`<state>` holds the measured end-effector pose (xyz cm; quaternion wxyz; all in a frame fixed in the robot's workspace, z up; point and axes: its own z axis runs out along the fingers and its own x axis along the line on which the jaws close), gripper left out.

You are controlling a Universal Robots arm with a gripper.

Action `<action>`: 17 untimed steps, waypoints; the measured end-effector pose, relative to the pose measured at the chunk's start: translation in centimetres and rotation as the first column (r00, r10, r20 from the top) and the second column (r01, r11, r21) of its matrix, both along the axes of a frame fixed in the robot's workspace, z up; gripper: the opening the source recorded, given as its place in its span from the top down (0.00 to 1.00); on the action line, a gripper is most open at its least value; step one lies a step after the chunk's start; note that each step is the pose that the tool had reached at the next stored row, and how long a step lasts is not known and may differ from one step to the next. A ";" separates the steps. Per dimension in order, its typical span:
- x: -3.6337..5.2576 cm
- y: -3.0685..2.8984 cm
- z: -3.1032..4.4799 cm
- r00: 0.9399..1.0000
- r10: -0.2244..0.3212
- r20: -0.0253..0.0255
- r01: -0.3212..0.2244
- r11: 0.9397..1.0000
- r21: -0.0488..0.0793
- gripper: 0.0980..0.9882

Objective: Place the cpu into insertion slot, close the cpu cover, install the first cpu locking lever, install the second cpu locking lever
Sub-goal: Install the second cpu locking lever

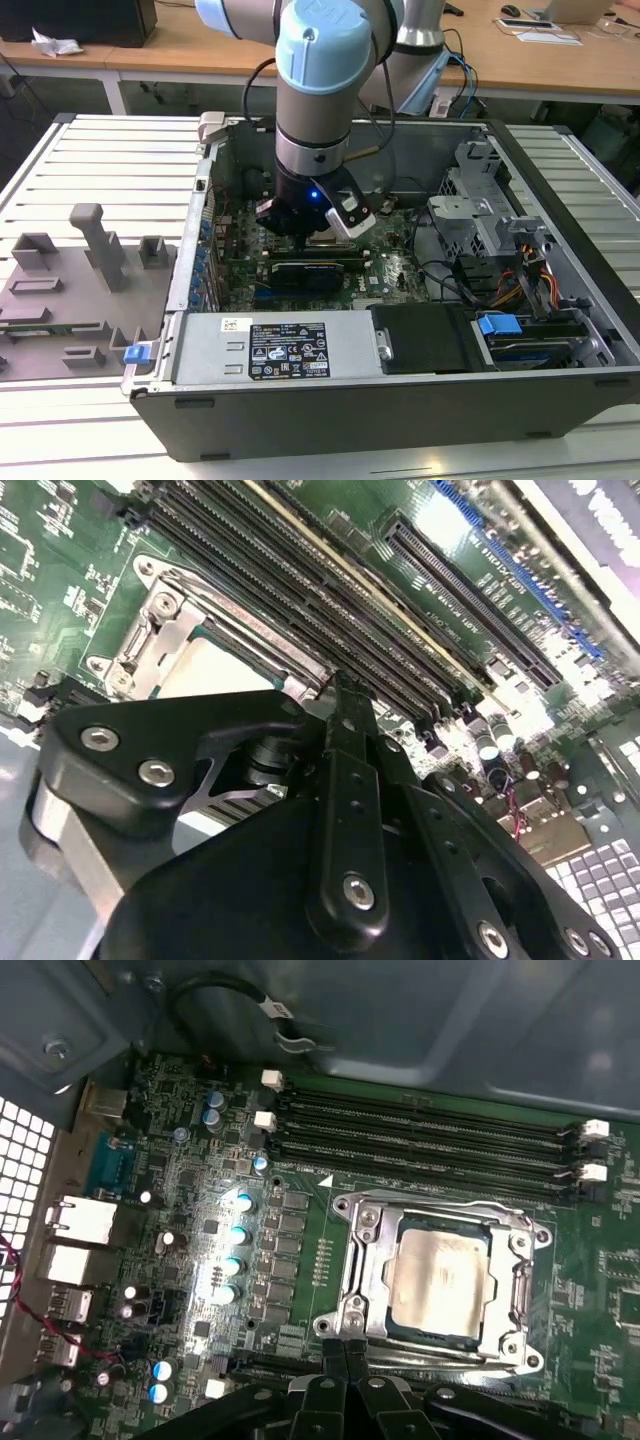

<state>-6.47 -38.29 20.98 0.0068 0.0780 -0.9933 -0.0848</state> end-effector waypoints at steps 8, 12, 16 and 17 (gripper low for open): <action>-0.46 -0.27 -0.86 1.000 0.020 0.001 -0.020 0.999 0.043 0.99; -0.68 -0.28 -1.22 1.000 0.029 0.001 -0.029 0.997 0.067 0.99; -0.75 -0.28 -1.07 1.000 0.030 0.001 -0.030 0.997 0.069 0.99; -0.75 -0.27 -0.83 1.000 0.030 0.001 -0.030 0.997 0.069 0.99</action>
